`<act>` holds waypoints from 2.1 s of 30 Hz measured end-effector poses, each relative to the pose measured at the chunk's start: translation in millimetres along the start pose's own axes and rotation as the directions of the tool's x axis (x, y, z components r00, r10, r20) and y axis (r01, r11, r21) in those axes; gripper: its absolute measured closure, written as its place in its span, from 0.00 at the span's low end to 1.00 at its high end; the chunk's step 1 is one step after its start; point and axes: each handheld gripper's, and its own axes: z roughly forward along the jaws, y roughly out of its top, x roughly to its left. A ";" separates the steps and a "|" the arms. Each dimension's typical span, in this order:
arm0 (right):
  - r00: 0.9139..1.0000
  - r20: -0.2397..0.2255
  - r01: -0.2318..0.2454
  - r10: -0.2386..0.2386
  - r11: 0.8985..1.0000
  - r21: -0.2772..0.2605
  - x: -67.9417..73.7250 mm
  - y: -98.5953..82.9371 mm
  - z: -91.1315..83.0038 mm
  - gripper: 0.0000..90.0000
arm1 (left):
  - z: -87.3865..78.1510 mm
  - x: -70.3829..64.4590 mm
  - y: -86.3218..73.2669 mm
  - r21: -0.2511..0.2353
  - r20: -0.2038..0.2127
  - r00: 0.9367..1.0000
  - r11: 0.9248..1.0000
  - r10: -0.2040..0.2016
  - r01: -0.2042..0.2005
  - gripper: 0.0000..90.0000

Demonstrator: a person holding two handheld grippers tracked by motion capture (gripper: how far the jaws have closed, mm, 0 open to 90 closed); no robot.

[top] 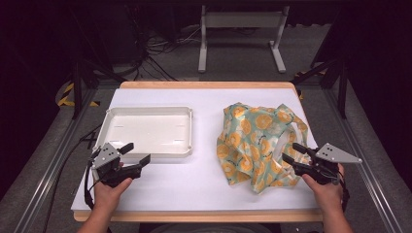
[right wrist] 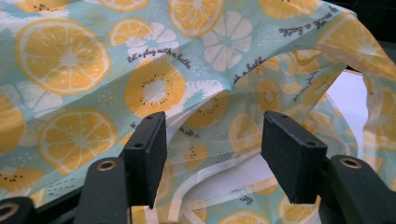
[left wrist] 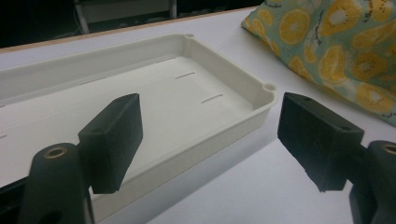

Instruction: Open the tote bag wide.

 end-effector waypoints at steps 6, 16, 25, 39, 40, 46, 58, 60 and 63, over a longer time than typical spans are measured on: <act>0.999 0.043 0.000 -0.001 1.000 0.016 -2.8 2.0 -2.3 0.40 | 0.8 -0.8 0.0 0.003 -0.006 1.000 1.000 0.007 -0.007 0.25; 0.996 0.077 -0.046 0.044 0.999 0.027 -18.0 2.3 -7.6 0.40 | 1.1 -1.3 -0.1 0.009 -0.012 1.000 1.000 0.008 -0.008 0.25; 0.985 0.154 -0.080 0.075 0.996 0.030 -47.2 -3.3 -0.1 0.38 | 3.2 -2.3 -0.2 0.018 -0.021 1.000 1.000 0.008 -0.008 0.25; 0.970 0.204 -0.165 0.130 0.973 0.161 -76.0 -4.8 20.0 0.39 | 6.6 -2.5 -1.5 0.037 -0.025 1.000 0.999 0.015 -0.014 0.25; 0.969 0.207 -0.168 0.132 0.972 0.167 -76.7 -5.4 20.9 0.39 | 6.6 -2.5 -1.5 0.037 -0.025 1.000 0.999 0.015 -0.014 0.25; 0.969 0.206 -0.176 0.136 0.966 0.189 -81.7 -8.6 25.7 0.46 | 6.5 -2.4 -1.6 0.037 -0.026 1.000 0.999 0.016 -0.015 0.25; 0.962 0.209 -0.224 0.174 0.944 0.244 -88.2 -12.3 28.6 0.97 | 7.4 -3.3 -1.8 0.044 -0.032 0.999 0.999 0.022 -0.020 0.25; 0.961 0.213 -0.229 0.179 0.944 0.236 -88.2 -11.3 26.4 1.00 | 7.7 -3.7 -1.9 0.045 -0.032 0.999 0.999 0.022 -0.021 0.25; 0.959 0.212 -0.233 0.186 0.947 0.220 -87.4 -9.3 22.7 1.00 | 7.8 -4.2 -1.9 0.044 -0.032 0.999 0.999 0.021 -0.019 0.25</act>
